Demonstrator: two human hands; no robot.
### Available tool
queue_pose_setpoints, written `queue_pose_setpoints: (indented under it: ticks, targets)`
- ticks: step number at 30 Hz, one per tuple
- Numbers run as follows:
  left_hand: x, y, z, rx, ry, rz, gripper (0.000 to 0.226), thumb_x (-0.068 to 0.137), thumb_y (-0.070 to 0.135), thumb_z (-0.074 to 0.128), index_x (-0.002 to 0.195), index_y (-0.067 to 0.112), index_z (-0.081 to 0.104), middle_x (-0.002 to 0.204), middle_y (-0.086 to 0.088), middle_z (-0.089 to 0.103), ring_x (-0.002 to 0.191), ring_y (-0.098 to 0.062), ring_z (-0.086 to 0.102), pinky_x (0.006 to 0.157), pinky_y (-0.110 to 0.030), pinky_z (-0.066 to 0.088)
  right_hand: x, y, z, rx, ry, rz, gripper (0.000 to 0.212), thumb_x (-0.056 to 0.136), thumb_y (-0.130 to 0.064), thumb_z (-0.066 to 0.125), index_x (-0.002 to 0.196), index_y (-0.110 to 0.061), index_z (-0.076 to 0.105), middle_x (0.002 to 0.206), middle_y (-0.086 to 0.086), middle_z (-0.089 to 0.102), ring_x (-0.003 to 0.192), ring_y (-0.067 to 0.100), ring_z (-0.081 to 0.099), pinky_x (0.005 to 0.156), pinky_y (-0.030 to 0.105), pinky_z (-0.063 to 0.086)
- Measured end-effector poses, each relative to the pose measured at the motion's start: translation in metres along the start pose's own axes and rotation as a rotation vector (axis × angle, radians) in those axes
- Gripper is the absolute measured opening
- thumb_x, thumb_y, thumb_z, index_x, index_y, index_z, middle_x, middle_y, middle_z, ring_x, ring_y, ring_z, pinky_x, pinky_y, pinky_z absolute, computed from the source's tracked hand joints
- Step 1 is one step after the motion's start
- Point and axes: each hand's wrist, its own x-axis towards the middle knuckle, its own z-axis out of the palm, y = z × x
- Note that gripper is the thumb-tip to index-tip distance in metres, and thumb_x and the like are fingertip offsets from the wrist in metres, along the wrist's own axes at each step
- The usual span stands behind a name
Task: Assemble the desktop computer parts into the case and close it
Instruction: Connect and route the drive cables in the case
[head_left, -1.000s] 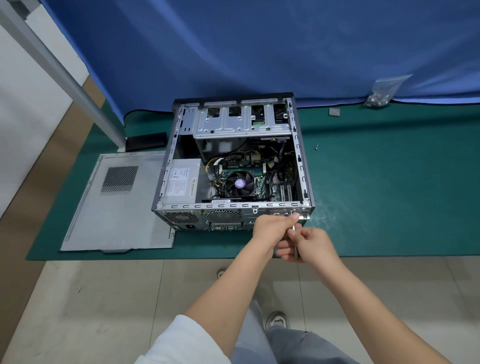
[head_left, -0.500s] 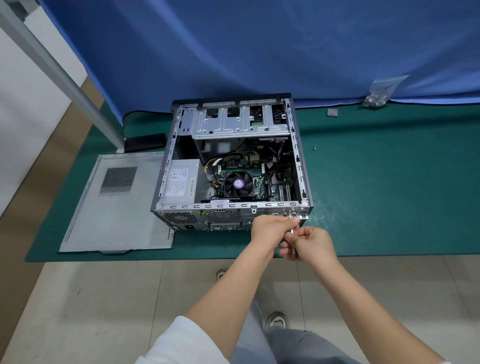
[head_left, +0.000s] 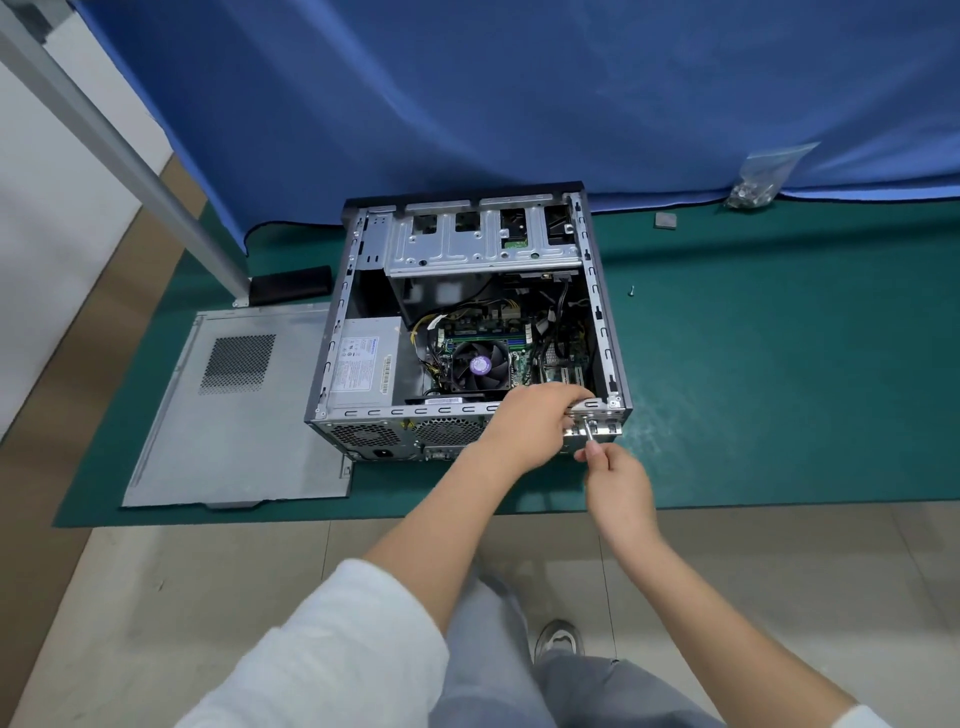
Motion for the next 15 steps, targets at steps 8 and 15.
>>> queue_pose_setpoints:
  ticks: [8, 15]
  targets:
    - [0.001, 0.002, 0.006, -0.149, 0.065, -0.091, 0.05, 0.084, -0.009, 0.05, 0.124, 0.019, 0.061, 0.113, -0.003, 0.068, 0.098, -0.013, 0.064, 0.1, -0.033, 0.041, 0.001, -0.007, 0.002, 0.542, -0.13, 0.311, 0.033, 0.104, -0.021, 0.035, 0.073, -0.015, 0.045, 0.049, -0.004, 0.038, 0.034, 0.007, 0.026, 0.035, 0.016, 0.018]
    - [0.001, 0.001, 0.007, -0.158, 0.082, -0.069, 0.047, 0.084, -0.008, 0.051, 0.121, 0.018, 0.063, 0.111, -0.004, 0.069, 0.101, -0.017, 0.062, 0.1, -0.034, 0.041, 0.0, -0.011, -0.005, 0.848, -0.292, 0.428, 0.032, 0.105, -0.027, 0.03, 0.076, -0.017, 0.042, 0.044, -0.01, 0.027, 0.031, 0.002, 0.017, 0.03, 0.013, 0.01]
